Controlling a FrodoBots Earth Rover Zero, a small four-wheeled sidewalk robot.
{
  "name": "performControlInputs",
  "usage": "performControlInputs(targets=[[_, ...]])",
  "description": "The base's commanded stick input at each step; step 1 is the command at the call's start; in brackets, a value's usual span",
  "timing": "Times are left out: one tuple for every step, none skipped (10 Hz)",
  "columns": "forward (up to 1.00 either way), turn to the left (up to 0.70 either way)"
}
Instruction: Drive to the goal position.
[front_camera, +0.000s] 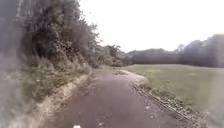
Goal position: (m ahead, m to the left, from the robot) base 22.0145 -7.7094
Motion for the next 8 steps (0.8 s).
performControlInputs(targets=[[1.0, 0.0], [1.0, 0.0], [1.0, 0.0], [1.0, 0.0], [1.0, 0.0], [1.0, 0.0], [1.0, 0.0], [1.0, 0.0]])
